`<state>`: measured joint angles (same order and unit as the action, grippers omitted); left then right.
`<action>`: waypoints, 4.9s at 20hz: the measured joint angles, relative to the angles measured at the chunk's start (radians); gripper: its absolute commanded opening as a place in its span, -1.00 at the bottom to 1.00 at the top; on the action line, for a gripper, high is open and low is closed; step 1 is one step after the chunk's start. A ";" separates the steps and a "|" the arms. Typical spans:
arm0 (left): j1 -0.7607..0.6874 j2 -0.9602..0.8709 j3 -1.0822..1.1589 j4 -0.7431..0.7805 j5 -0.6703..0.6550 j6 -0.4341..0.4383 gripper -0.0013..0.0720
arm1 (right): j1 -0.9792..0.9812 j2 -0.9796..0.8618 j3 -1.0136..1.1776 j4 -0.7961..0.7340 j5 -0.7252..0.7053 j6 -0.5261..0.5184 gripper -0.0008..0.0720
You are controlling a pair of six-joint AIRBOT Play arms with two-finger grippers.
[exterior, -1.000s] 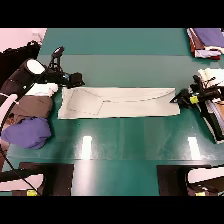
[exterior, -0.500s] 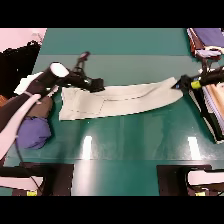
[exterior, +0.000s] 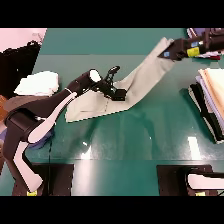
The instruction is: Fold the shirts.
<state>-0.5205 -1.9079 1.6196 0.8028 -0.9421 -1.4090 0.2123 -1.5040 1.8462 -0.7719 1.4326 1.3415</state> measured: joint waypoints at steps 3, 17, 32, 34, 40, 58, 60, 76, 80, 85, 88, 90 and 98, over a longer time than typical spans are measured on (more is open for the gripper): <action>0.006 -0.015 0.017 0.000 -0.016 -0.003 -0.89 | 0.085 -0.047 0.095 0.011 0.006 0.007 -0.93; 0.517 0.402 0.046 0.236 -0.102 -0.005 -0.89 | 0.528 -0.212 0.076 0.024 -0.302 -0.120 0.18; 0.649 0.489 0.046 0.255 -0.226 0.002 -0.89 | 0.334 -0.286 -0.045 -0.291 -0.133 -0.014 0.62; 0.649 0.489 0.046 0.255 -0.232 0.003 -0.89 | 0.248 -0.294 -0.117 -0.273 -0.133 0.012 0.62; 0.613 0.488 0.046 0.253 -0.224 0.020 -0.89 | 0.151 -0.393 -0.254 -0.026 -0.171 -0.017 0.62; 0.570 0.487 0.046 0.222 -0.275 0.051 -0.89 | 0.252 -0.550 0.155 0.189 -0.186 -0.052 -0.93; 0.544 0.487 0.046 0.211 -0.295 0.053 -0.89 | 0.158 -0.489 0.156 0.190 -0.187 -0.042 -0.93; 0.314 0.487 0.046 0.203 -0.226 0.056 -0.89 | -0.655 -0.175 0.110 -0.032 -0.203 0.037 -0.93; 0.310 0.487 0.046 0.203 -0.221 0.056 -0.89 | -0.703 -0.171 0.164 -0.039 -0.246 0.019 -0.93; 0.309 0.487 0.046 0.203 -0.218 0.056 -0.89 | -0.718 -0.120 0.216 -0.021 -0.329 -0.036 -0.93; 0.309 0.487 0.046 0.202 -0.219 0.055 -0.89 | -0.722 -0.050 0.173 -0.005 -0.398 -0.105 -0.93; 0.309 0.487 0.046 0.202 -0.219 0.055 -0.89 | -0.729 -0.018 0.171 0.003 -0.402 -0.146 -0.93; 0.309 0.487 0.046 0.202 -0.236 0.055 -0.89 | -0.859 0.069 0.095 -0.087 -0.145 -0.200 -0.93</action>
<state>-0.2119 -1.4208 1.6653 1.0050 -1.1782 -1.3544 -0.6468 -1.4349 1.9408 -0.8589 1.2873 1.1416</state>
